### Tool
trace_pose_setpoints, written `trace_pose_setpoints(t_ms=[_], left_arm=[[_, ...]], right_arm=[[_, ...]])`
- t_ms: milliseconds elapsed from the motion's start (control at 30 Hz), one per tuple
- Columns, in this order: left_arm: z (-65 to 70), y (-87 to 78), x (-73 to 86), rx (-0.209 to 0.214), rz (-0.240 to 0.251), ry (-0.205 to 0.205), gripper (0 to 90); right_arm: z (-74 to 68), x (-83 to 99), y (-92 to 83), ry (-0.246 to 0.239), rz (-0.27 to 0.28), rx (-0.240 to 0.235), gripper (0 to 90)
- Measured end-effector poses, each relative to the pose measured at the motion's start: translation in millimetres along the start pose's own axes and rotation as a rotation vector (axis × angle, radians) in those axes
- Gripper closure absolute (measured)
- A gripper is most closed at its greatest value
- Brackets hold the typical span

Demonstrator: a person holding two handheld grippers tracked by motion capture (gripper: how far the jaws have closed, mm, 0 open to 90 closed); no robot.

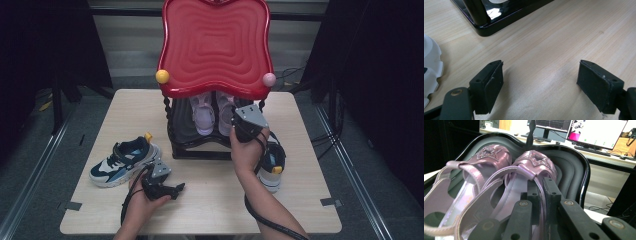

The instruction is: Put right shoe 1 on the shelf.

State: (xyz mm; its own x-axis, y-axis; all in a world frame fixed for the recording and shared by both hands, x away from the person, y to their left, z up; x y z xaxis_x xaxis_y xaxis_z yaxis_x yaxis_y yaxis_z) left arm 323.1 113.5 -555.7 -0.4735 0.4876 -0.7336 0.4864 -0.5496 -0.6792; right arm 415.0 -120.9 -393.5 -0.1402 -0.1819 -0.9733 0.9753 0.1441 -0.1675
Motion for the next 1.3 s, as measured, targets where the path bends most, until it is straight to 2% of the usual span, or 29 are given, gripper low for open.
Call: trace_pose_setpoints(t_ms=[133, 433, 700, 900, 1100, 1233, 1300], left_arm=[[0.0, 0.0, 0.0, 0.000, 0.000, 0.000, 20.6], [0.3, 0.2, -0.1, 0.002, 0.000, 0.000, 20.3], [-0.3, -0.3, 0.3, 0.003, -0.010, 0.013, 20.1], [-0.3, -0.4, 0.4, 0.002, -0.012, 0.013, 20.1], [-0.3, -0.2, 0.3, 0.003, -0.012, 0.015, 20.0], [-0.5, -0.1, 0.1, 0.002, -0.014, 0.019, 19.8], [-0.5, 0.0, 0.1, 0.001, -0.015, 0.018, 19.7]], right_arm=[[0.1, 1.7, 5.3, 0.014, 0.002, 0.007, 84.5], [-5.0, 5.1, 13.7, 0.002, -0.001, 0.015, 84.4], [-10.4, 7.5, 20.3, -0.048, 0.007, 0.034, 84.1], [-11.7, 10.5, 20.5, -0.055, 0.007, 0.037, 83.3], [-13.6, 21.0, 20.9, -0.062, -0.018, 0.029, 81.9], [-13.1, 22.1, 20.0, -0.042, -0.016, 0.021, 81.8], [-13.9, 20.8, 20.5, 0.004, -0.023, 0.003, 81.4]])
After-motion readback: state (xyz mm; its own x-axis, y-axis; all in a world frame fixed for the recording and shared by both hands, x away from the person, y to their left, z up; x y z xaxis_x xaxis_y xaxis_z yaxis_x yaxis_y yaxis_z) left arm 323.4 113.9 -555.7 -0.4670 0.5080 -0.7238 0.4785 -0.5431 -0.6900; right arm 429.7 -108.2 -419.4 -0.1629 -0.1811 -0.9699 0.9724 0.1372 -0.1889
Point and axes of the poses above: each handheld gripper's, and its own axes: y roughly forward along the jaws, x roughly out of its underside, z roughly to its right, the point moved 7 cm from there along y, roughly forward along the jaws
